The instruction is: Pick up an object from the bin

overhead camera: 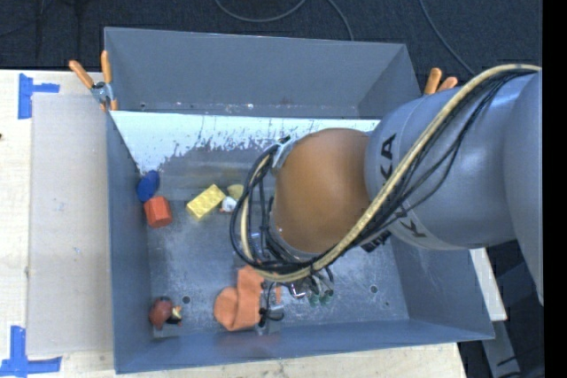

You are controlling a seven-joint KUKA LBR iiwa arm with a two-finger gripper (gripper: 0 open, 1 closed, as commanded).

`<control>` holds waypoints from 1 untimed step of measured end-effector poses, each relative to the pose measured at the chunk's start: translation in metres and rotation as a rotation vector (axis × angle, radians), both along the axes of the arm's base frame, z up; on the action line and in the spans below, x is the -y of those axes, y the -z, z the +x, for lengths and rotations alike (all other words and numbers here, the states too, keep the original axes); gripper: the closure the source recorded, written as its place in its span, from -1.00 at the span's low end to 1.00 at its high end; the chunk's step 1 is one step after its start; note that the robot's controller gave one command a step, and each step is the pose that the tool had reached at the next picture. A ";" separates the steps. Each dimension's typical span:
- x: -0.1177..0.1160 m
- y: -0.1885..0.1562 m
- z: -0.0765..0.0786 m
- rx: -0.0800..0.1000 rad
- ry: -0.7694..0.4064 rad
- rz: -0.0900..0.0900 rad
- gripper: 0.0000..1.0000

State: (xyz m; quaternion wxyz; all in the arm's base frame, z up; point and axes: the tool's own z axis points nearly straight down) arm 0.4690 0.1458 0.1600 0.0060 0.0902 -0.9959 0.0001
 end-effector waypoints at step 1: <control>0.018 0.090 0.006 0.016 0.127 0.004 -1.00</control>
Offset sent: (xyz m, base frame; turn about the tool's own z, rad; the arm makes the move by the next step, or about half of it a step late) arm 0.0027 -0.0102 -0.0900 -0.1159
